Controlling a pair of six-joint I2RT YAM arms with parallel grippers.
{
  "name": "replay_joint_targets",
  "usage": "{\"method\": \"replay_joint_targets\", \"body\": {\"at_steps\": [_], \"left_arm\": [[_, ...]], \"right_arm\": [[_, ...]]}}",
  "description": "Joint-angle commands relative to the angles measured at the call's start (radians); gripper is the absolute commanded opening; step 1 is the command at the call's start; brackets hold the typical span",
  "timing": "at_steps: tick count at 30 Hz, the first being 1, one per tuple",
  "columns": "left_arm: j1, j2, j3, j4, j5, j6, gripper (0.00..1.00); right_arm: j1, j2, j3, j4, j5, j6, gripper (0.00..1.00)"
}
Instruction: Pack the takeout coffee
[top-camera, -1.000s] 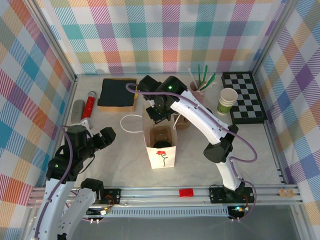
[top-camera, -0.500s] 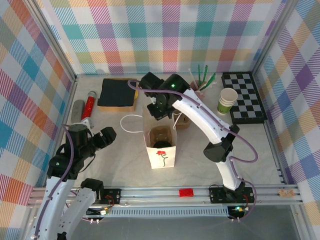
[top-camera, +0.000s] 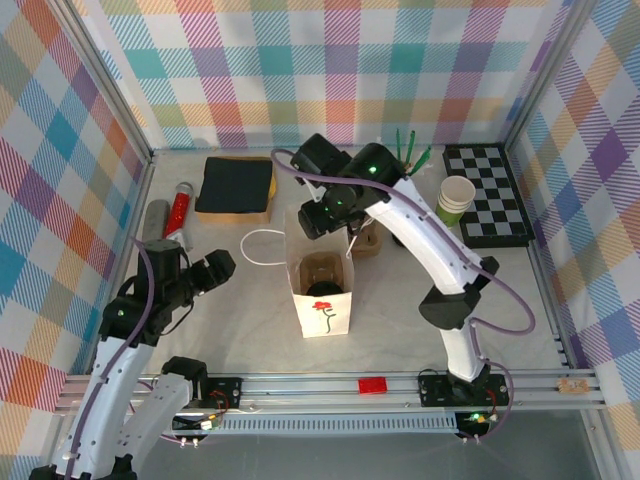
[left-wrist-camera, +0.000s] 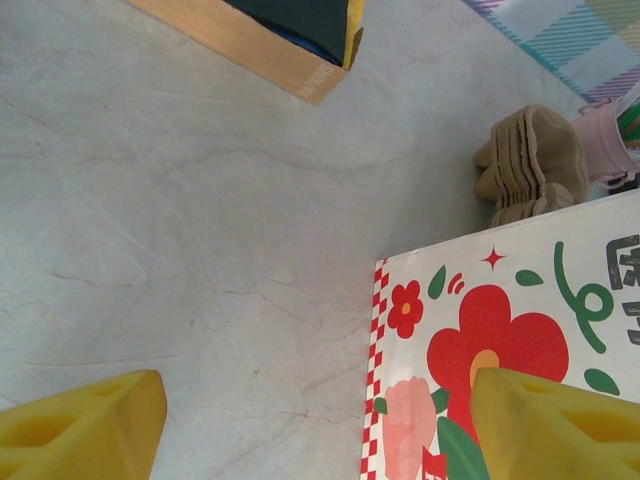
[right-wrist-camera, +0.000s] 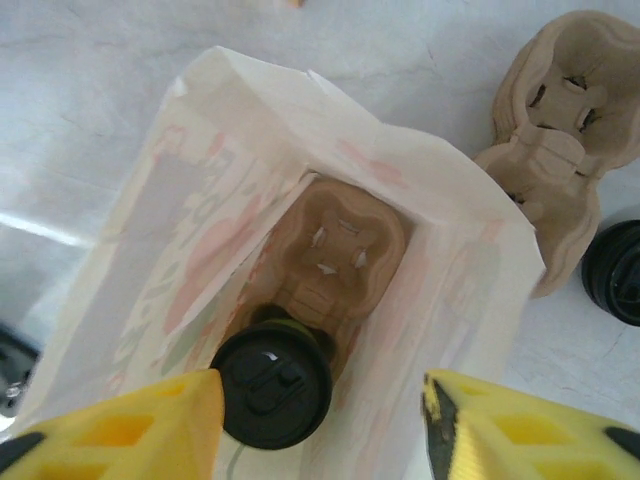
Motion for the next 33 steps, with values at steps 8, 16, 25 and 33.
{"method": "replay_joint_targets", "body": {"at_steps": [8, 16, 25, 33], "left_arm": [[0.015, 0.137, 0.095, 0.051, 0.008, 0.053, 0.80], [0.015, 0.253, 0.158, 0.071, 0.009, 0.083, 0.79], [0.014, 0.366, 0.229, 0.100, -0.018, 0.103, 0.79], [0.014, 0.508, 0.314, 0.135, -0.033, 0.120, 0.78]], "right_arm": [[-0.006, -0.182, -0.074, 0.012, -0.068, -0.017, 0.68], [-0.006, -0.291, -0.228, 0.112, -0.096, -0.027, 0.75], [-0.006, -0.399, -0.369, 0.186, -0.071, -0.028, 0.77], [-0.039, -0.507, -0.509, 0.241, 0.007, -0.022, 0.79]]}}
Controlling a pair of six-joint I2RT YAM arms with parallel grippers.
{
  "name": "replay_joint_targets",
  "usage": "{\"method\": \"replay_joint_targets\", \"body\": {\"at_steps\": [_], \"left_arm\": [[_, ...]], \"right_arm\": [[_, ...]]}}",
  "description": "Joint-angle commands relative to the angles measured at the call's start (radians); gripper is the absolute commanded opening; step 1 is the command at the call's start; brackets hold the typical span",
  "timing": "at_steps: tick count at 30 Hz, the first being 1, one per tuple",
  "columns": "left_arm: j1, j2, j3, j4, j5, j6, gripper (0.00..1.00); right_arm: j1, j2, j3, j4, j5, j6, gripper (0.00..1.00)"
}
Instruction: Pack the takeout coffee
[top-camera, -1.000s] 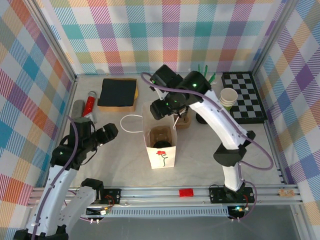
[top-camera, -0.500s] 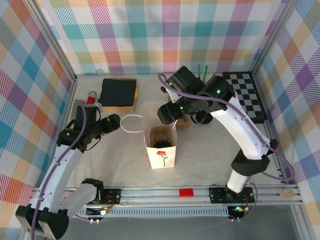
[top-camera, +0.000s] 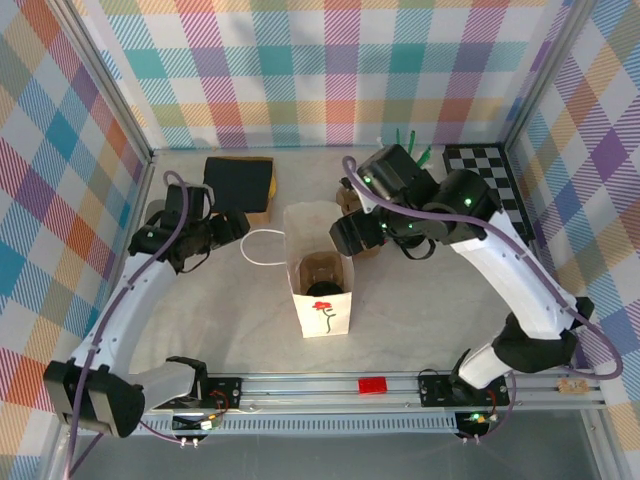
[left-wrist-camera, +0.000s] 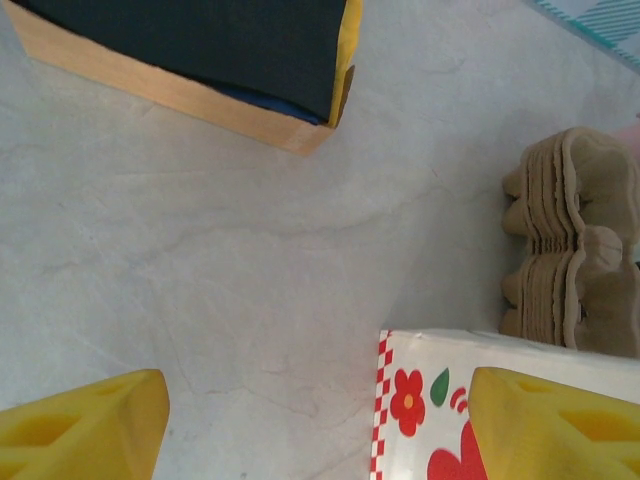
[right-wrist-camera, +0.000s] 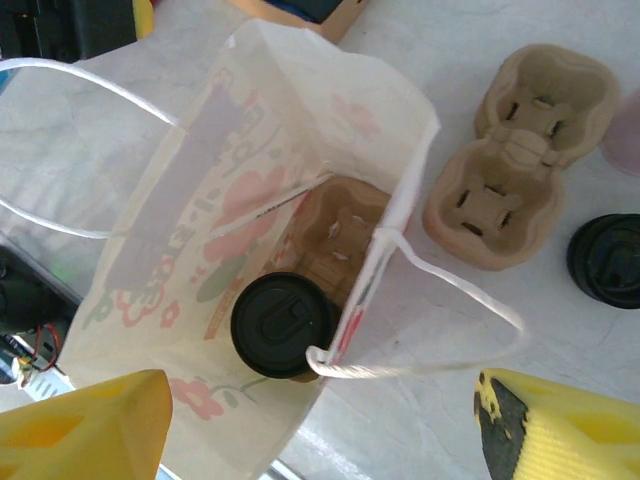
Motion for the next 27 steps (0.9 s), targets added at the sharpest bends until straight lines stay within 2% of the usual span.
{"method": "replay_joint_targets", "body": {"at_steps": [1, 12, 27], "left_arm": [[0.015, 0.042, 0.060, 0.034, -0.023, 0.031, 0.78], [0.015, 0.257, 0.233, 0.043, -0.061, 0.067, 0.77], [0.015, 0.632, 0.528, -0.008, -0.145, 0.111, 0.73]], "right_arm": [[-0.029, -0.048, -0.068, 0.050, 0.030, -0.007, 0.79], [-0.151, -0.203, -0.312, 0.164, -0.031, 0.029, 0.80], [-0.220, -0.326, -0.514, 0.226, -0.064, 0.062, 0.80]]}}
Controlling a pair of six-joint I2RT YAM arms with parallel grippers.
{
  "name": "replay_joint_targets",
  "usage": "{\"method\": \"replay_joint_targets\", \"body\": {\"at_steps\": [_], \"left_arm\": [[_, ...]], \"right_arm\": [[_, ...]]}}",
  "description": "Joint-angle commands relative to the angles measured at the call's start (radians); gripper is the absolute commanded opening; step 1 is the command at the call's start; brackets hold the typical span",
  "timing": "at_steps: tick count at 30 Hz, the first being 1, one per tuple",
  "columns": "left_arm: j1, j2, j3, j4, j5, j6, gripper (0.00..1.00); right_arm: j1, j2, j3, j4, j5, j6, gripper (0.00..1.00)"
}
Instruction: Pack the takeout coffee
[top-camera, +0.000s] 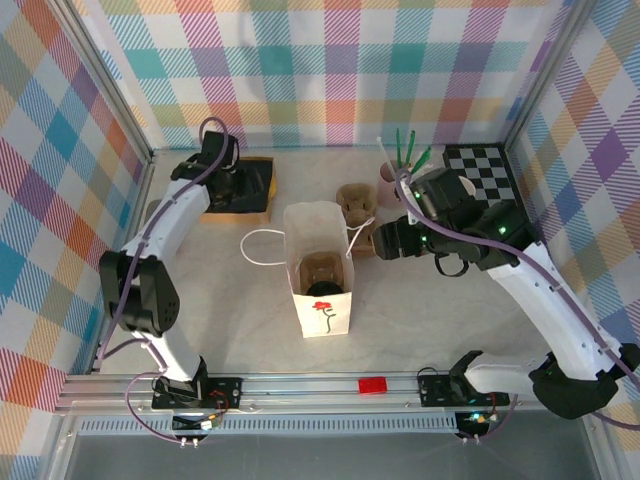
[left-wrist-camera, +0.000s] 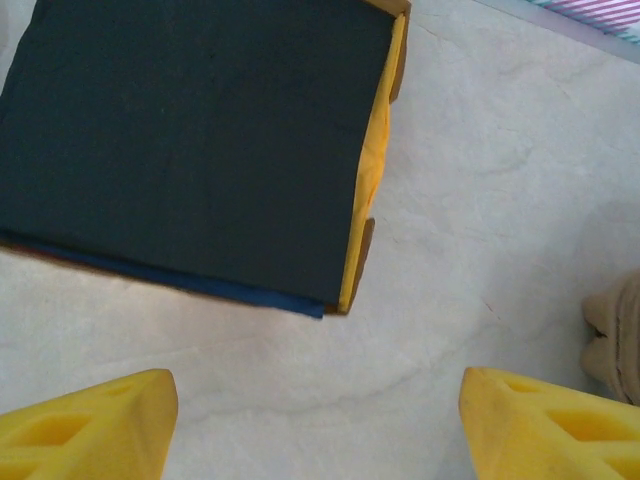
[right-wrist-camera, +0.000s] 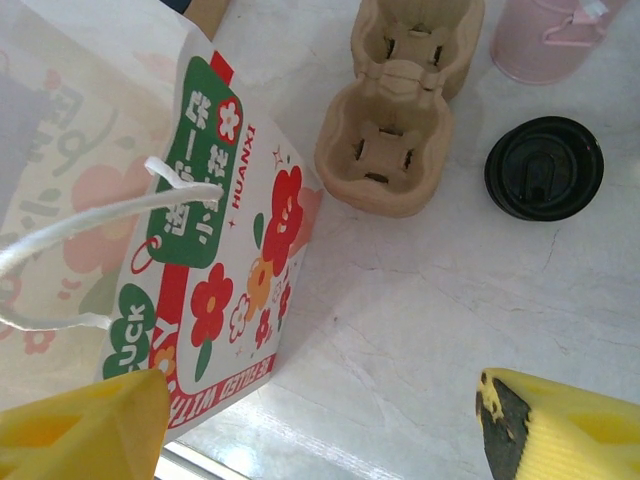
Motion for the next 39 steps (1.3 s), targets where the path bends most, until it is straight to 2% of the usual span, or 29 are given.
{"method": "replay_joint_targets", "body": {"at_steps": [1, 5, 9, 14, 18, 24, 35, 39], "left_arm": [[0.014, 0.080, 0.088, -0.037, -0.031, 0.034, 0.72], [0.011, 0.171, 0.147, -0.052, -0.046, 0.026, 0.68], [-0.001, 0.227, 0.171, -0.036, -0.088, 0.024, 0.67], [-0.011, 0.337, 0.280, -0.088, -0.115, 0.039, 0.67], [-0.018, 0.398, 0.339, -0.125, -0.118, 0.052, 0.56], [-0.025, 0.450, 0.393, -0.141, -0.136, 0.065, 0.57], [-0.060, 0.625, 0.651, -0.289, -0.192, 0.134, 0.58], [-0.068, 0.659, 0.697, -0.305, -0.204, 0.146, 0.59]], "right_arm": [[-0.011, -0.028, -0.036, 0.033, -0.031, 0.025, 0.80], [-0.014, -0.037, -0.078, 0.033, -0.040, 0.034, 0.80], [-0.015, -0.053, -0.111, 0.034, -0.046, 0.046, 0.80], [-0.017, -0.062, -0.145, 0.037, -0.052, 0.052, 0.80], [-0.018, -0.063, -0.158, 0.032, -0.048, 0.056, 0.80], [-0.029, -0.067, -0.171, 0.043, -0.051, 0.055, 0.80], [-0.041, -0.047, -0.176, 0.057, -0.068, 0.046, 0.80], [-0.047, -0.043, -0.177, 0.061, -0.071, 0.044, 0.80]]}}
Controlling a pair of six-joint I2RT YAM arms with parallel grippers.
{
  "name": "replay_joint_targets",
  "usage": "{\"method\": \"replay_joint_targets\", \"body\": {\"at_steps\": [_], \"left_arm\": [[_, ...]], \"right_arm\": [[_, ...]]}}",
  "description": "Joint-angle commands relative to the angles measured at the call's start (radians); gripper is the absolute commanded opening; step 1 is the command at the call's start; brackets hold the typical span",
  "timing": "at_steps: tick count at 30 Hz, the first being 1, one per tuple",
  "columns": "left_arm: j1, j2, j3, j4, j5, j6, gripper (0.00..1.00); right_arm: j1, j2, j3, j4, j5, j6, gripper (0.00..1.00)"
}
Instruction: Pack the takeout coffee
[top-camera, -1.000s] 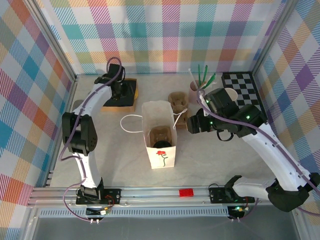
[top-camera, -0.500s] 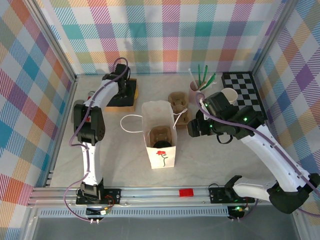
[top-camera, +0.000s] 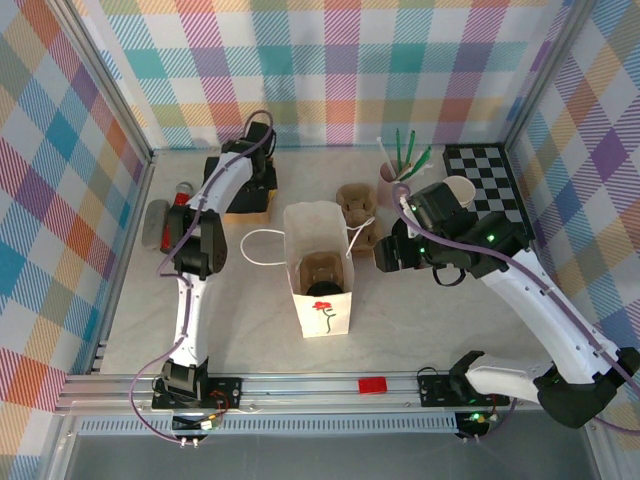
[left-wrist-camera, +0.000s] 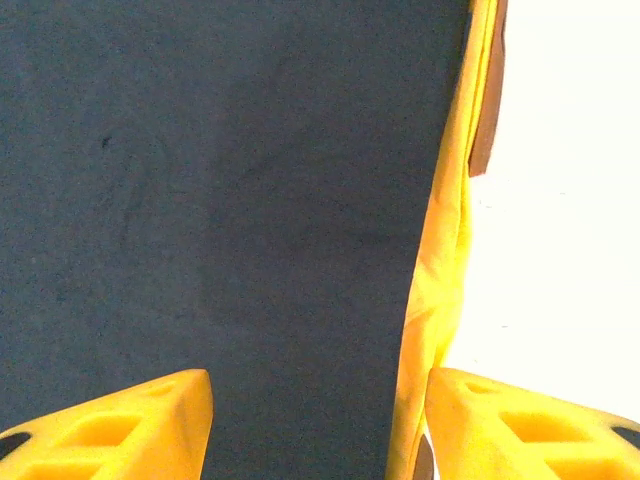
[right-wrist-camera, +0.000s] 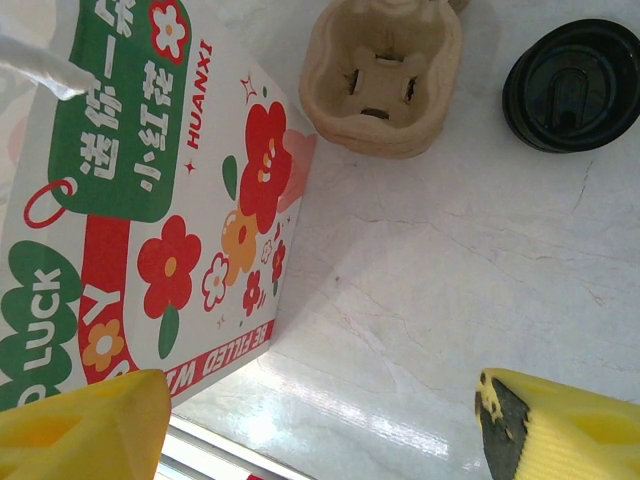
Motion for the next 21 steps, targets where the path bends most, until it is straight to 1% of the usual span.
{"method": "replay_joint_targets", "body": {"at_steps": [1, 8, 21], "left_arm": [[-0.006, 0.027, 0.049, -0.063, -0.031, 0.030, 0.59], [-0.008, 0.073, 0.105, -0.085, -0.041, 0.042, 0.58], [-0.015, 0.119, 0.151, -0.098, -0.041, 0.057, 0.57]], "right_arm": [[-0.010, 0.006, -0.003, 0.018, -0.017, 0.000, 0.80], [-0.020, 0.016, 0.000, 0.022, -0.020, -0.007, 0.80], [-0.035, 0.036, 0.008, 0.031, -0.033, -0.013, 0.80]]}}
